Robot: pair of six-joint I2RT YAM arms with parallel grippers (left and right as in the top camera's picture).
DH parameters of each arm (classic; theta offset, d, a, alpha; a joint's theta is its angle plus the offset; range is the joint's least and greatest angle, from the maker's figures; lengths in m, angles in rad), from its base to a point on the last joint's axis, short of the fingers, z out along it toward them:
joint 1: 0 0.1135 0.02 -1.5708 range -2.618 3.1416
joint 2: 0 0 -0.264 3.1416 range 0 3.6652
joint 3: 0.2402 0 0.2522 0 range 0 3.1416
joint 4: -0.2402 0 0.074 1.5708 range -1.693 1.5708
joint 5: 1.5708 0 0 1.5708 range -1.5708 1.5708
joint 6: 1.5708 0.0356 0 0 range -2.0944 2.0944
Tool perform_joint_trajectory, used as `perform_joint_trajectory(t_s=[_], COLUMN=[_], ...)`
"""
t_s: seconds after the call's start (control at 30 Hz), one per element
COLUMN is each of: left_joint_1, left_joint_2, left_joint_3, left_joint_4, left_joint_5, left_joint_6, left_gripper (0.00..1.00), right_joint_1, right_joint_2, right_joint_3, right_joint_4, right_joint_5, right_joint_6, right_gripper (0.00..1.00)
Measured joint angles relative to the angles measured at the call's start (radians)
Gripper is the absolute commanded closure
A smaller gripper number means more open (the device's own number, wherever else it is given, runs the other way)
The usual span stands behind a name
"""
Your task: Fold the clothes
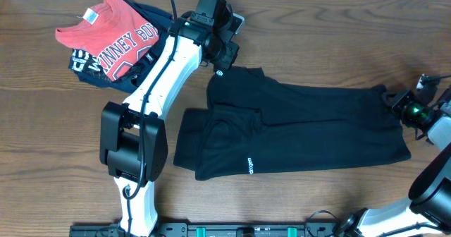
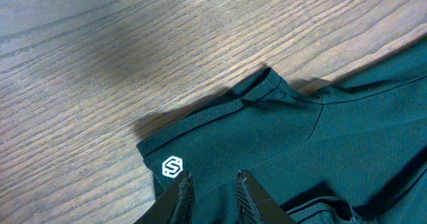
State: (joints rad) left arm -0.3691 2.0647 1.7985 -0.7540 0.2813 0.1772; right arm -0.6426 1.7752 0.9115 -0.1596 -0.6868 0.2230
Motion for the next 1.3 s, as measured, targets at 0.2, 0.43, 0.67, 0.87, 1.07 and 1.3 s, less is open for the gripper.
perform_joint_trajectory(t_s=[0.2, 0.43, 0.67, 0.87, 1.07, 1.3], left_joint_1=[0.000, 0.000, 0.000, 0.000, 0.000, 0.000], left_joint_2=[0.000, 0.000, 0.000, 0.000, 0.000, 0.000], left_joint_3=[0.000, 0.000, 0.000, 0.000, 0.000, 0.000], left_joint_4=[0.003, 0.006, 0.000, 0.000, 0.000, -0.001], left_joint_5=[0.000, 0.000, 0.000, 0.000, 0.000, 0.000], left_joint_6=[0.000, 0.000, 0.000, 0.000, 0.000, 0.000], left_gripper=[0.76, 0.76, 0.76, 0.76, 0.76, 0.76], right_joint_1=[0.013, 0.123, 0.149, 0.142, 0.142, 0.150], right_joint_2=[-0.006, -0.006, -0.006, -0.006, -0.006, -0.006], right_joint_3=[0.003, 0.003, 0.003, 0.003, 0.003, 0.003], right_joint_4=[-0.164, -0.175, -0.156, -0.171, -0.155, -0.108], right_joint_5=[0.057, 0.217, 0.290, 0.309, 0.351, 0.372], right_joint_6=[-0.032, -0.061, -0.063, -0.059, -0.059, -0.057], right_gripper=[0.58, 0.80, 0.94, 0.69, 0.73, 0.72])
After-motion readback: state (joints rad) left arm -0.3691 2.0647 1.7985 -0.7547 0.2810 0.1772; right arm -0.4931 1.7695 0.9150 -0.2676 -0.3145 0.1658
